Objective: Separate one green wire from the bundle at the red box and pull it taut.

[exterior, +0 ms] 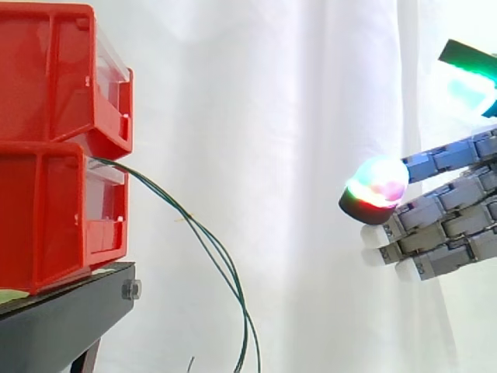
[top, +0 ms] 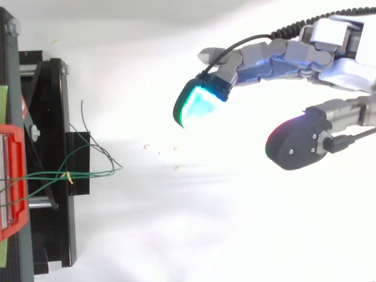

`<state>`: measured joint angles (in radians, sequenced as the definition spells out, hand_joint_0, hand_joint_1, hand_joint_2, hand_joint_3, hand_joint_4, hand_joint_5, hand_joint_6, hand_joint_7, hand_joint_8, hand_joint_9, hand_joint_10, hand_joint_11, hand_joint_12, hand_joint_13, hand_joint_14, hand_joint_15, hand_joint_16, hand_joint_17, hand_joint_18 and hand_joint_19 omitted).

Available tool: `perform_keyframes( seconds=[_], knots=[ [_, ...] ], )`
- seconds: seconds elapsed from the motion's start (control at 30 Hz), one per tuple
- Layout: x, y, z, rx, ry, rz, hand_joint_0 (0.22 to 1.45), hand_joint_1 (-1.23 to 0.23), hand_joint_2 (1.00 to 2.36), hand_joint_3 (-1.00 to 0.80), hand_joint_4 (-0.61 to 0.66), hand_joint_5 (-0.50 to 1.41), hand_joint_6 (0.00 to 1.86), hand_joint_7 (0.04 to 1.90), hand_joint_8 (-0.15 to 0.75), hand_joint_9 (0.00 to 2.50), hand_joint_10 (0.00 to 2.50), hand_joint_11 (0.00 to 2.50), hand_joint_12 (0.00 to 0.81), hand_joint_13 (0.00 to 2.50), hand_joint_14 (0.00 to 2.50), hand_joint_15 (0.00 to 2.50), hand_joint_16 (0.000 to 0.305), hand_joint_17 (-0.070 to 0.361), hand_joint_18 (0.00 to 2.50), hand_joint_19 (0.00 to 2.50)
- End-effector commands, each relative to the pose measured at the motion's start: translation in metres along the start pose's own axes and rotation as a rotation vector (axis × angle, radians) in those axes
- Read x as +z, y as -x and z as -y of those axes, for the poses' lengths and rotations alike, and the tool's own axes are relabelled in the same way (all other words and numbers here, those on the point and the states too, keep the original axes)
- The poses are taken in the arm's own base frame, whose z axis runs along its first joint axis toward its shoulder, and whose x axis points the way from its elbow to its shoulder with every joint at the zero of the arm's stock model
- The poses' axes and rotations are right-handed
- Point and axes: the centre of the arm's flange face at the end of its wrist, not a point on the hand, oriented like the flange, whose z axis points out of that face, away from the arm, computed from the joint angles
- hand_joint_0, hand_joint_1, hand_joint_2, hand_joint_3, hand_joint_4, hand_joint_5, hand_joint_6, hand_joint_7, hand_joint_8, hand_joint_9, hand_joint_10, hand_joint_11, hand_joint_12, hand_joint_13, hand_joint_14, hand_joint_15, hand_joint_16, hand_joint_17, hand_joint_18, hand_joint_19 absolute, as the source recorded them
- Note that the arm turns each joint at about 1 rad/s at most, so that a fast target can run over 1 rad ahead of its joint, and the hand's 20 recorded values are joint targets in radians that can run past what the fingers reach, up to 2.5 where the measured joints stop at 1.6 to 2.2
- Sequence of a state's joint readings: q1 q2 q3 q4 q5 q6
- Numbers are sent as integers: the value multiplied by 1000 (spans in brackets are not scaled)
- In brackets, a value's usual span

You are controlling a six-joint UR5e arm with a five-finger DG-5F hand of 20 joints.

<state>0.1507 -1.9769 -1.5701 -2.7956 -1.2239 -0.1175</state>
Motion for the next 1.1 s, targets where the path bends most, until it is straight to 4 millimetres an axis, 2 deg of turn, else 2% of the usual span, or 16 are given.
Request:
perform_keyframes(
  seconds=[0.0, 0.17, 0.2, 0.27, 0.3, 0.47, 0.8, 1.07],
  knots=[
    [2, 0, -1, -35, 13, 7, 487, -539, 1003, -459, 245, -200, 503, 816, 278, 413, 5, 204, 352, 133, 0, 0, 60, 135, 77, 47],
    [5, -4, 4, -62, 19, 19, 492, -570, 1003, -461, 257, -190, 503, 815, 284, 472, 5, 203, 352, 197, 0, 0, 60, 135, 147, 35],
    [15, -9, 23, -60, 18, 31, 492, -570, 1004, -462, 257, -190, 502, 814, 283, 473, 5, 205, 352, 199, 0, 0, 60, 135, 149, 38],
    [26, -14, 31, -38, 31, 36, 492, -571, 1003, -461, 260, -189, 503, 817, 287, 488, 5, 228, 354, 210, 0, 0, 59, 133, 169, 36],
    [26, -14, 31, -38, 31, 36, 493, -571, 1003, -461, 262, -188, 503, 818, 287, 489, 6, 228, 354, 217, 0, 0, 59, 133, 172, 41],
    [52, -21, 47, -21, 10, 40, 493, -572, 1003, -461, 272, -184, 503, 825, 286, 504, 6, 242, 355, 233, 0, 0, 59, 133, 200, 56],
    [79, -29, 69, -39, -9, 64, 495, -571, 1004, -456, 275, -178, 503, 834, 288, 520, 6, 251, 356, 263, 0, 0, 59, 133, 232, 65],
    [108, -49, 81, -63, 21, 55, 496, -567, 1003, -454, 285, -172, 503, 846, 289, 525, 8, 248, 356, 277, 0, 0, 59, 134, 254, 80]
  ],
)
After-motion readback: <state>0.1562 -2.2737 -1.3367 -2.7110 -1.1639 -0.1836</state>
